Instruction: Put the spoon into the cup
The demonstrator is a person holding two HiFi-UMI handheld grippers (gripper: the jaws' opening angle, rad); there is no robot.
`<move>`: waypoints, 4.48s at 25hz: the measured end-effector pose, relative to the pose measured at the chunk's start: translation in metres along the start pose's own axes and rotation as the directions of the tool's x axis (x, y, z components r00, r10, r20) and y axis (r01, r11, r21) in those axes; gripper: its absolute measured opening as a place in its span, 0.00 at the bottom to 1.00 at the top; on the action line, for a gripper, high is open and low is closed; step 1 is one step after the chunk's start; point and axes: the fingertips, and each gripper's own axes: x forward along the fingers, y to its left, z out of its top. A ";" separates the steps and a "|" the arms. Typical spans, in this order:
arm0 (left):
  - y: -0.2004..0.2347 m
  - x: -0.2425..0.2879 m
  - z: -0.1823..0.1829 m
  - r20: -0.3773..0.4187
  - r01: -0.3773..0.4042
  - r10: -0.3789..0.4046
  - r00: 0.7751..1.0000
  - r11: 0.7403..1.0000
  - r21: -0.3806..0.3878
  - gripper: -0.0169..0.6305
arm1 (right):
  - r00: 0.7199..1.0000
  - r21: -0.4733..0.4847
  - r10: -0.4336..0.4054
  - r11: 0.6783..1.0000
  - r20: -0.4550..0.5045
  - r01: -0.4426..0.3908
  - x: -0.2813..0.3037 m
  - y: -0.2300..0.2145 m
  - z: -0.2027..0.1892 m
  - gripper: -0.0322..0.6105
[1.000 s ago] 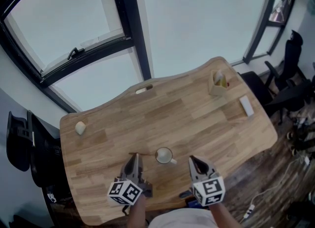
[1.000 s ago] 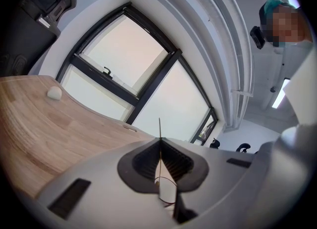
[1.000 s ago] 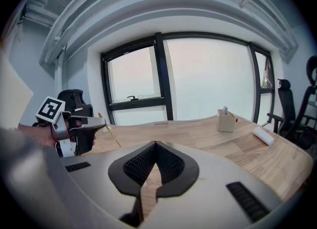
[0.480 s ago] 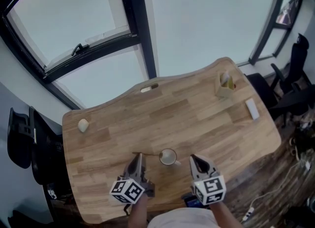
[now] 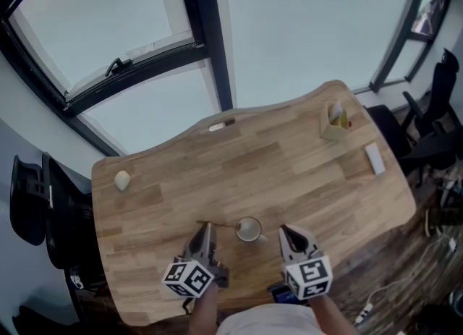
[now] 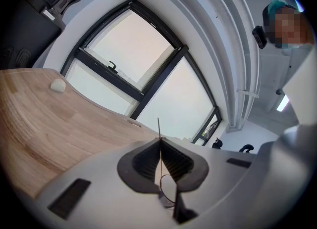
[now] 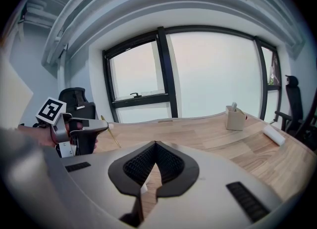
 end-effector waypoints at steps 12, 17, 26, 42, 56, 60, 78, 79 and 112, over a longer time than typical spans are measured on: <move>0.002 0.002 -0.003 -0.003 -0.013 0.013 1.000 1.000 -0.006 0.03 | 1.000 0.020 -0.006 1.000 -0.006 0.006 -0.002 -0.008 -0.003 0.05; 0.002 0.003 -0.005 -0.009 -0.013 0.013 1.000 1.000 -0.006 0.03 | 1.000 0.021 -0.015 1.000 -0.003 0.015 -0.003 -0.015 -0.004 0.05; -0.001 0.008 -0.009 -0.031 -0.006 0.007 0.999 1.000 0.018 0.03 | 1.000 0.031 -0.025 0.999 -0.014 0.026 -0.002 -0.020 -0.005 0.05; -0.002 0.017 -0.019 -0.077 0.008 -0.006 0.997 1.000 0.030 0.03 | 0.999 0.033 -0.026 0.999 -0.030 0.027 0.005 -0.022 -0.008 0.05; -0.002 0.021 -0.026 -0.097 0.011 -0.008 0.995 1.000 0.024 0.03 | 0.999 0.037 -0.025 0.999 -0.045 0.026 0.008 -0.024 -0.011 0.05; -0.002 0.021 -0.029 -0.104 0.009 -0.006 0.995 1.000 0.023 0.03 | 0.999 0.040 -0.023 0.999 -0.047 0.025 0.007 -0.025 -0.012 0.05; -0.004 0.029 -0.039 -0.133 0.013 -0.008 0.991 0.999 0.043 0.03 | 0.999 0.037 -0.028 0.999 -0.044 0.029 0.007 -0.034 -0.015 0.05; -0.004 0.029 -0.040 -0.134 0.014 -0.008 0.991 0.999 0.043 0.03 | 0.998 0.039 -0.027 0.999 -0.048 0.029 0.007 -0.033 -0.015 0.05; -0.006 0.034 -0.055 -0.177 0.020 -0.010 0.984 0.998 0.056 0.03 | 0.997 0.040 -0.030 0.999 -0.064 0.032 0.010 -0.037 -0.020 0.05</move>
